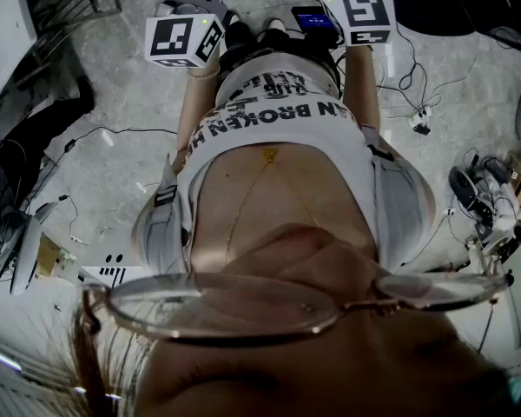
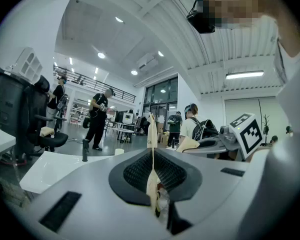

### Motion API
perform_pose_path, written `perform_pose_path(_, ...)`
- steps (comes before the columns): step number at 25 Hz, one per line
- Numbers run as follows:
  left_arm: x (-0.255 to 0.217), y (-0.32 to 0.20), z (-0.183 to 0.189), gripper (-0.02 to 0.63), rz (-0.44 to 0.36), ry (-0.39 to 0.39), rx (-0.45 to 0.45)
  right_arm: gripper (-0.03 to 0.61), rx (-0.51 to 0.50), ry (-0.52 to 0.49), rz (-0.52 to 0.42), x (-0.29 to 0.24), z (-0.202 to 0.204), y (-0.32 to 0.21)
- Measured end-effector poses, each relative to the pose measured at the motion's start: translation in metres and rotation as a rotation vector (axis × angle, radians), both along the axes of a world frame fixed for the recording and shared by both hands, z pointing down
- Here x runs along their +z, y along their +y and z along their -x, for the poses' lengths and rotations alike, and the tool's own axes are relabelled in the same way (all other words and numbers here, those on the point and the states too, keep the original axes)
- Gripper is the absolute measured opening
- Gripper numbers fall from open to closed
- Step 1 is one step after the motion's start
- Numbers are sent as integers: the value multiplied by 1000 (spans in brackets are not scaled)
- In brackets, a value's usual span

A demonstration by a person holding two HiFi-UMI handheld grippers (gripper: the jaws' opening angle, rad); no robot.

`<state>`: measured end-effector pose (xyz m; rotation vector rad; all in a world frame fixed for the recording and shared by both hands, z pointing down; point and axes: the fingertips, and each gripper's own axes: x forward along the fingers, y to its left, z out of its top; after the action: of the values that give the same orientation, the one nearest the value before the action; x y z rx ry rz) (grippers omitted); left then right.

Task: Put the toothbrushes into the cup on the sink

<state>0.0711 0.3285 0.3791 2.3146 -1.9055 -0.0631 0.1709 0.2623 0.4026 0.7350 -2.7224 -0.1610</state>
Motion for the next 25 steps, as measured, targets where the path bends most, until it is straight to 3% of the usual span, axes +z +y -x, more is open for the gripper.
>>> perform_pose_path(16,1,-14,-31,25,-8,0,-40,60,-60,-55,18,1,-23,-16)
perform_pose_path(25,1,-38,-4,25,-8,-2,-49,60,-5,-81,24,-1,-8,-46)
